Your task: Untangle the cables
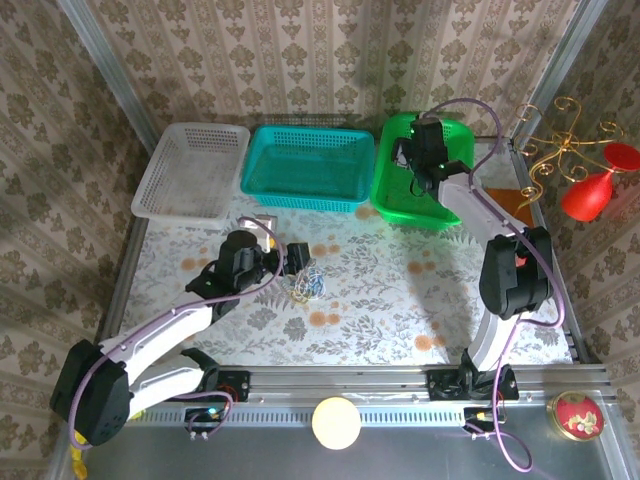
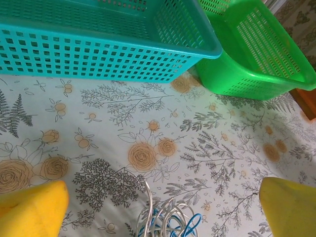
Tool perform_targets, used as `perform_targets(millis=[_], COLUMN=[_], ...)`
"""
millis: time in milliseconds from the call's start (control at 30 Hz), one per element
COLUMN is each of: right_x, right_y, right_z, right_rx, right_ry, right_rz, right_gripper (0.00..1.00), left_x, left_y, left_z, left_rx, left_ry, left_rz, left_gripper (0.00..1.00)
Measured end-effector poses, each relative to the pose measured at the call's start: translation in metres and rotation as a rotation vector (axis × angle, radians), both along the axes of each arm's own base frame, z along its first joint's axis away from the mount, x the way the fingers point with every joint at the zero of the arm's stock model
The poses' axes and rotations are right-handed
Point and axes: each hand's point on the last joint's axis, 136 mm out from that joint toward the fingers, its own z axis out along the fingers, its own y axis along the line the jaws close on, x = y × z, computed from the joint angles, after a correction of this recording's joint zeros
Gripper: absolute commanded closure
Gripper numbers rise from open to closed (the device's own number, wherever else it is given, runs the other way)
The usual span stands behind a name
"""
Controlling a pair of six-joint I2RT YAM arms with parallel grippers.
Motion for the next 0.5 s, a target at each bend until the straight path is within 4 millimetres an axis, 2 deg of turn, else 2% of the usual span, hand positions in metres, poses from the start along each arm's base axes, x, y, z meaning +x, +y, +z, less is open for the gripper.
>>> perform_targets(millis=[133, 333, 433, 500], right_x=[-0.010, -0.053, -0.078, -0.097], right_y=[0.015, 0.042, 0.061, 0.076], right_z=[0.022, 0.059, 0.060, 0.052], right_rx=[0.072, 0.205, 0.262, 0.287], right_ry=[-0.036, -0.088, -0.083, -0.057], right_rz=[0.068, 0.186, 0.250, 0.295], right_gripper=[0.42, 0.42, 0.43, 0.42], left_x=[0.003, 0.003, 0.004, 0.006], left_y=[-0.003, -0.004, -0.002, 0.001], left_z=[0.006, 0.008, 0.008, 0.007], left_rx=[-0.016, -0.031, -0.039, -0.047], left_ry=[0.000, 0.006, 0.015, 0.029], left_rz=[0.003, 0.002, 0.009, 0.021], left_gripper=[0.00, 0.00, 0.00, 0.00])
